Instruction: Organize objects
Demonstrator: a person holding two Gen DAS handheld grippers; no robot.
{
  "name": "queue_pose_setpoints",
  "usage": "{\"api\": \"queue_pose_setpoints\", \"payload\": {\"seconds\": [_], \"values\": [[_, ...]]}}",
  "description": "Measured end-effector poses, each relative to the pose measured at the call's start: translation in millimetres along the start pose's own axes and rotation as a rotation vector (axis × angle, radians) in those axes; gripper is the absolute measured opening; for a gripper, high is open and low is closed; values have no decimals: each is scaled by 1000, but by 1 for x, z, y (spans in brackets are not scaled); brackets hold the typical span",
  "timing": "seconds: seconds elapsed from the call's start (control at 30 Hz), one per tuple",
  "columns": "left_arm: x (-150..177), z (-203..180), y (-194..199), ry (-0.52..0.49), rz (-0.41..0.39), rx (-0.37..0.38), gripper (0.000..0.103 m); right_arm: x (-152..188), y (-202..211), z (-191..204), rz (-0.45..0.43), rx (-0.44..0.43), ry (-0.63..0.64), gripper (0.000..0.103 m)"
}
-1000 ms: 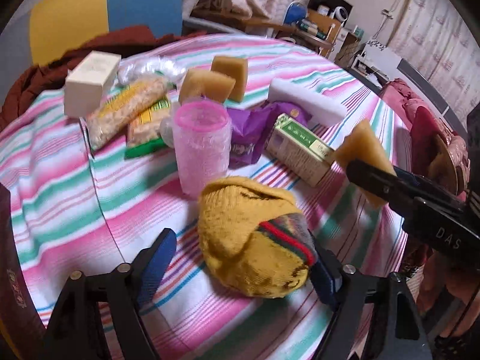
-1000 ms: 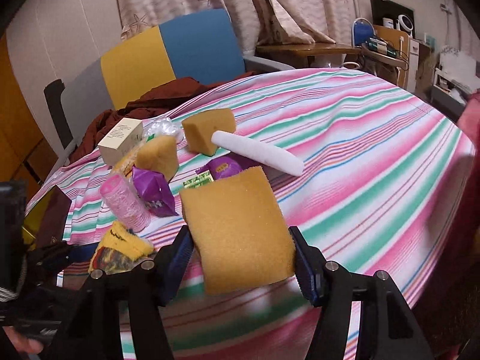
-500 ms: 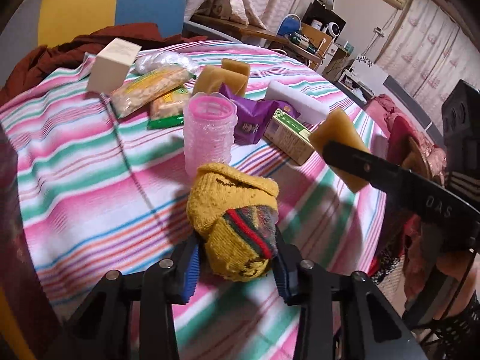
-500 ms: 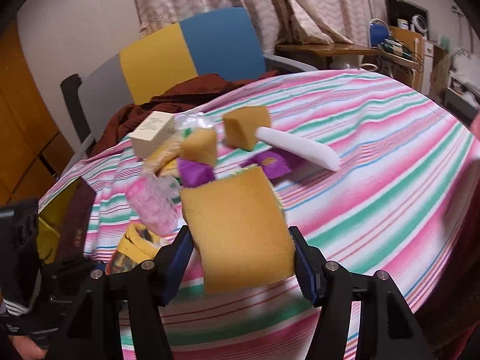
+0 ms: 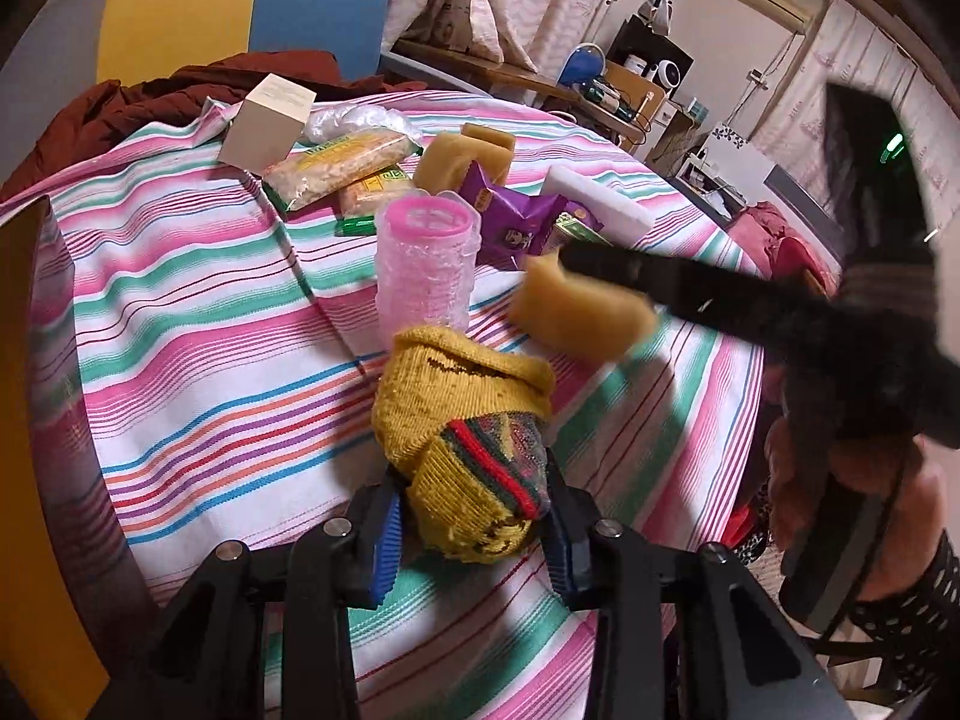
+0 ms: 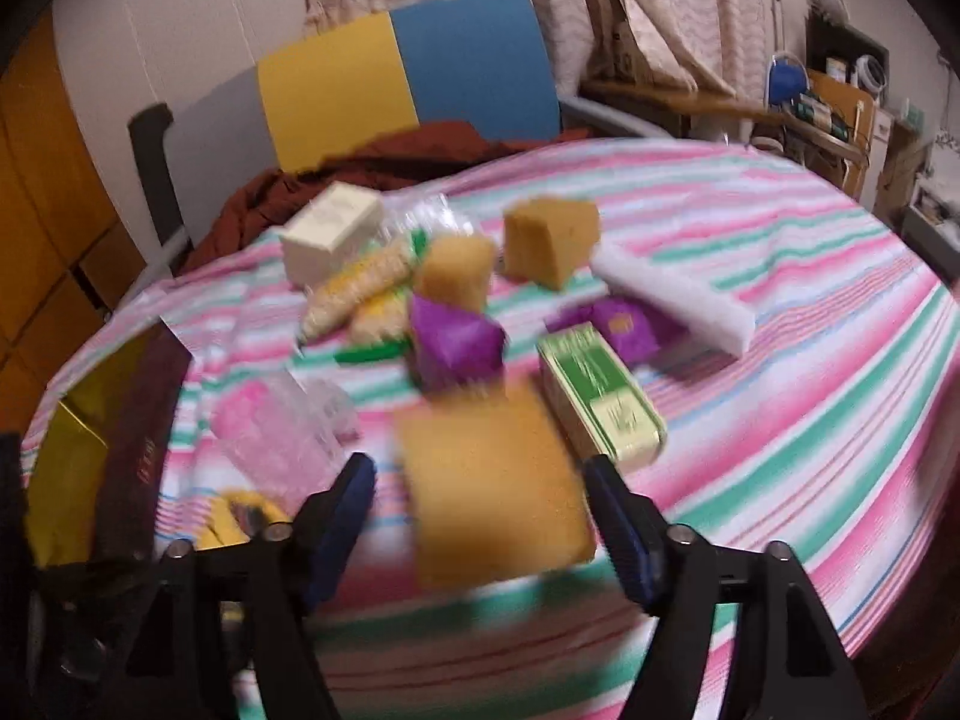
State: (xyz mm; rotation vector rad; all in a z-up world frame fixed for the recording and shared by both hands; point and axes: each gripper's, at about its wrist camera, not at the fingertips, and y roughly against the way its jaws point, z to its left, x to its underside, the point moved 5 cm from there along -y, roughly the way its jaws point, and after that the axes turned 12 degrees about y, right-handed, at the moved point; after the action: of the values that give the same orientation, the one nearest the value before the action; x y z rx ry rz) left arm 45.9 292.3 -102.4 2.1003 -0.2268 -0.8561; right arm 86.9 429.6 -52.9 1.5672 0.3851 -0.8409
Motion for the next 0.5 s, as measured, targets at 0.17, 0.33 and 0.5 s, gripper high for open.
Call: {"api": "queue_pose_setpoints", "payload": {"seconds": [0.17,0.33,0.5], "values": [[0,0,-2,-10,-8,-7,38,-21,19,34,-108,-45,117,100],[5,-2,0,-33,-17,-18,38,-25,-12,64,1,-197,160,81],[6,-2,-1,-50,-22,-23,38,-17,-52,68,123,-312,72,57]]}}
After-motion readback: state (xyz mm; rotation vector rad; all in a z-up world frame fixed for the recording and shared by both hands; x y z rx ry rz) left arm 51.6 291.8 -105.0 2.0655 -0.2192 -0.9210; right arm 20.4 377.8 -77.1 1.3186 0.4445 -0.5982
